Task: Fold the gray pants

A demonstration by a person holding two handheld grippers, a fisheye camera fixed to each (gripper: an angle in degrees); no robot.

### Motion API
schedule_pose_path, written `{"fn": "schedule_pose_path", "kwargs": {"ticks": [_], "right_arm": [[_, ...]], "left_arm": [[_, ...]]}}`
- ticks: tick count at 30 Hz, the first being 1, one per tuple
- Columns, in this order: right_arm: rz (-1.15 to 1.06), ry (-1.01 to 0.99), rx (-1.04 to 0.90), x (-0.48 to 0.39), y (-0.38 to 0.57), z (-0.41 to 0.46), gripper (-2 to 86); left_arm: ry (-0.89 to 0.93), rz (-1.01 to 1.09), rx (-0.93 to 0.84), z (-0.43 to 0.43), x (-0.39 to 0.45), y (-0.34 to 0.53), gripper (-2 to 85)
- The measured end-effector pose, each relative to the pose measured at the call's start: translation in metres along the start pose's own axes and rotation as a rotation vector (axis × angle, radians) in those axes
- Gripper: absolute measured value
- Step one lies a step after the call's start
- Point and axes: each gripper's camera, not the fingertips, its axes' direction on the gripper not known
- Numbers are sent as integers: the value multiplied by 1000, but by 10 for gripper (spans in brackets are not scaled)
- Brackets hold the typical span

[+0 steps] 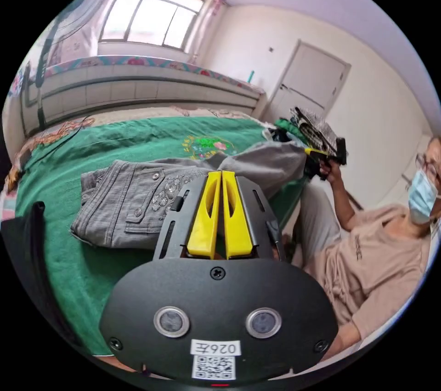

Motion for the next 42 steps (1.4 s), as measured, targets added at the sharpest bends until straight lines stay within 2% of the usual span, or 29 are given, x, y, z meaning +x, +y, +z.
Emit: {"fn": "schedule_pose_path", "kwargs": {"ticks": [3,5,8,11,13,15,17,19,20,22,24,27,29,30,32,34,39,42], "right_arm": [[-56,-76,-42,-7,22,-22,-15],[-88,-117,-118,-11,39,-26,-15],[-104,-187,-270,-16,51,-11,-15],[-149,-133,-363,-31,50,5,-14],[-151,-42,-310,-44,42,-1,-12],[-135,50,-213,-57,28,-19,-10],[-117,77,-62,-72,6,-51,-10],[-121,66,22,-83,-13,-64,-10],[-126,76,43,-91,-28,-62,-10],[-149,112,30,-107,-53,-44,-9],[-182,156,-32,-124,-80,-9,-9],[-241,237,-255,-147,-118,72,-9],[-306,290,-510,-159,-130,138,-9],[-319,307,-563,-160,-130,151,-9],[-364,362,-699,-170,-126,184,-10],[-419,414,-677,-188,-131,184,-11],[-482,465,-668,-211,-137,188,-12],[-468,454,-656,-215,-141,186,-12]], "left_arm": [[-32,156,-162,-6,33,6,-7],[-81,267,-356,7,61,27,-7],[-136,300,-614,38,74,58,-7],[-132,239,-712,52,70,76,-7],[-114,170,-680,39,59,78,-8],[-137,92,-513,1,44,75,-9],[-45,-23,-179,-63,20,73,-9],[-35,-37,10,-93,14,68,-10],[-59,-32,89,-98,15,60,-10],[-87,-12,121,-83,18,40,-10],[-97,18,86,-46,20,13,-10],[-111,29,-37,45,13,-28,-10],[-200,0,-239,130,-5,-43,-10],[-233,-2,-308,151,-10,-43,-10],[-334,23,-578,224,-29,-22,-10],[-300,-17,-590,236,-38,-22,-10],[-108,12,-762,233,-43,-17,-8],[24,-2,-587,186,-53,-15,-8]]}}
